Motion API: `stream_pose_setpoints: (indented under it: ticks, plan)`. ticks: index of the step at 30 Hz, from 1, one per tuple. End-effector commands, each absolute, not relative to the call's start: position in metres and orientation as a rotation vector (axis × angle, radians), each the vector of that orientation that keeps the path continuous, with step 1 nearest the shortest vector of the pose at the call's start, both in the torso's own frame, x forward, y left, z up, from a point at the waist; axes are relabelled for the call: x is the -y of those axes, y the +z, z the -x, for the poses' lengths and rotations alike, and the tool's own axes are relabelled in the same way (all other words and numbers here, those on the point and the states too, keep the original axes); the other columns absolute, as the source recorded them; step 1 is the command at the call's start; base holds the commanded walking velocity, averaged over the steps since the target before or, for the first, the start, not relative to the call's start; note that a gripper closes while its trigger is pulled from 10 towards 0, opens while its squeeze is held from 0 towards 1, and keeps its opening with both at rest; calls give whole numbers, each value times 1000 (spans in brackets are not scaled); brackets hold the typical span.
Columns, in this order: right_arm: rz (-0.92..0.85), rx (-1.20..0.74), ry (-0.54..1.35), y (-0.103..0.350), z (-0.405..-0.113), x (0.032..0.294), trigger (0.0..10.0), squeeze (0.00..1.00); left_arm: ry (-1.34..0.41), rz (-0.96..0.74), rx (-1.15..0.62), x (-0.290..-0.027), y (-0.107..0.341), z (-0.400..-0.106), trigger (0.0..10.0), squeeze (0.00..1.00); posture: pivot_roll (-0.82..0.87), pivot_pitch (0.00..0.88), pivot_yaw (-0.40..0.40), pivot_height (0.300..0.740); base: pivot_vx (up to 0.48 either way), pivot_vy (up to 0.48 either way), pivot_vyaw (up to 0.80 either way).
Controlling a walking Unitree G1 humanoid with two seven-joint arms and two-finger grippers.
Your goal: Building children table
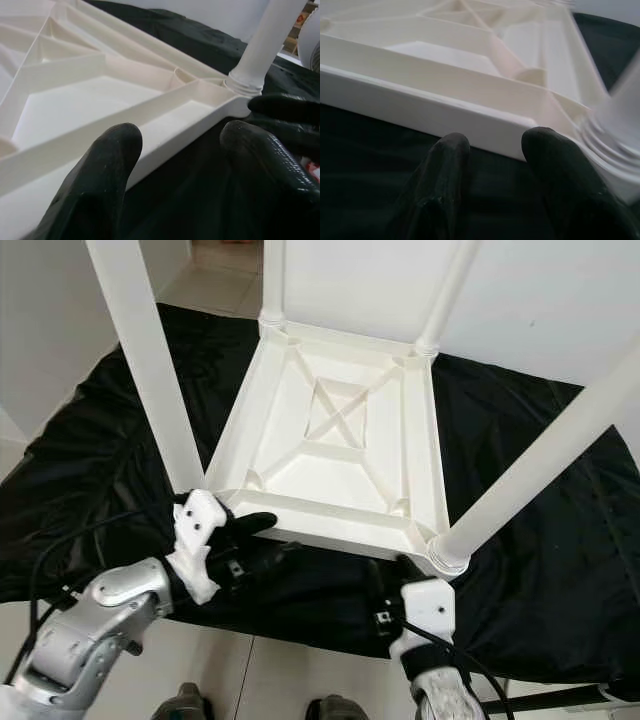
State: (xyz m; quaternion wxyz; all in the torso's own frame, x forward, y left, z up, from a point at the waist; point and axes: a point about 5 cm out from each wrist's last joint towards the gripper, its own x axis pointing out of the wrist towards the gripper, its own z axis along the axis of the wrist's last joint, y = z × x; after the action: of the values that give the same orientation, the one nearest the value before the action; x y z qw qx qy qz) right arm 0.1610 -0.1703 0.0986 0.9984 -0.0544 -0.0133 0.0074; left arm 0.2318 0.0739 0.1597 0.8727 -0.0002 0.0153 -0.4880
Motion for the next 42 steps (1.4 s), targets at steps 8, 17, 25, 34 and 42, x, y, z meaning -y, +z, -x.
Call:
stream_pose_setpoints:
  ticks: [8, 17, 25, 34, 42]
  plan:
    - [154, 14, -172, 96, -147, 189, 10000, 0, -988, 57, 9, -48, 170, -247, 10000, 0, 34, 81, -58, 740, 0, 0, 0]
    - [197, 10, -336, 95, -140, 205, 10000, 0, -927, 42, 14, -24, 176, -260, 10000, 0, 23, 82, -49, 740, 0, 0, 0]
    - [217, 52, -397, 100, -142, 207, 10000, 0, -894, 46, 46, -10, 183, -266, 10000, 0, 24, 82, -46, 740, 0, 0, 0]
    - [226, 95, -440, 109, -148, 219, 10000, 0, -874, 52, 81, 9, 193, -275, 10000, 0, 22, 82, -45, 740, 0, 0, 0]
    - [221, 102, -480, 109, -147, 232, 10000, 165, -861, 41, 94, 15, 197, -281, 10000, 0, 17, 79, -34, 740, 0, 0, 0]
